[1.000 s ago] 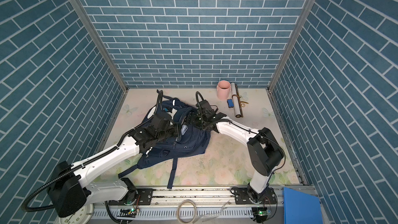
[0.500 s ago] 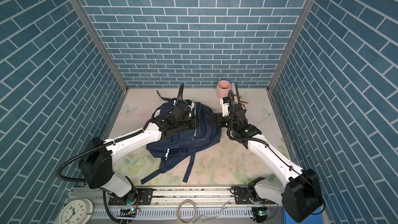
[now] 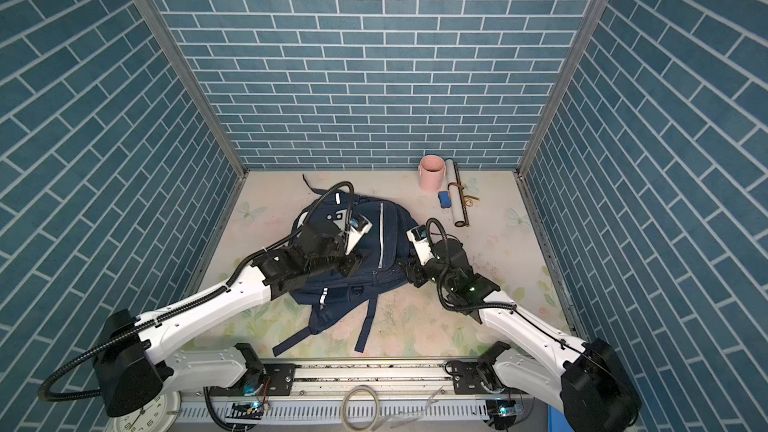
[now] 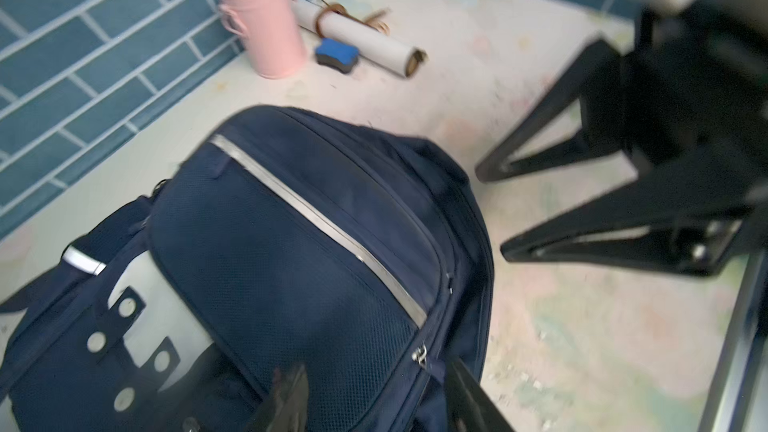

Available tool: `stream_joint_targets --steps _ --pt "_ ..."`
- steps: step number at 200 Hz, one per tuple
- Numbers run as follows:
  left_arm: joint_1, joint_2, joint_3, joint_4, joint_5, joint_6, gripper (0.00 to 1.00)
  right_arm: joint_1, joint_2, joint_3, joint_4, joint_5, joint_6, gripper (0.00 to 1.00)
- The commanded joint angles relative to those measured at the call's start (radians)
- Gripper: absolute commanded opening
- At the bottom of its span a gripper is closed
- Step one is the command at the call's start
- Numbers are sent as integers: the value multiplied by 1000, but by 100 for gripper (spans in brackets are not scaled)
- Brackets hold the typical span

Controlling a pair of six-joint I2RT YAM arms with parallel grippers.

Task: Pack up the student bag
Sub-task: 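Release the stapler and move the right gripper to the pocket zipper pull, then grasp the zipper pull with the right gripper while left holds the pocket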

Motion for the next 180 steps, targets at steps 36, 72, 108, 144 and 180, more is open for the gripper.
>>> stream_joint_targets --steps 36,72,108,144,180 --pt "-34 77 -91 75 -32 413 54 61 -89 -126 183 38 -120 35" --pt "-30 109 -171 209 -109 434 52 75 -116 -178 230 30 -159 33" --pt "-18 147 -208 309 -159 420 49 100 -121 -224 293 37 -203 32" --pt "-4 158 -218 390 -197 401 43 119 -116 -260 331 62 -238 29" --pt "10 187 -207 409 -187 376 36 160 -109 -293 372 91 -301 31"
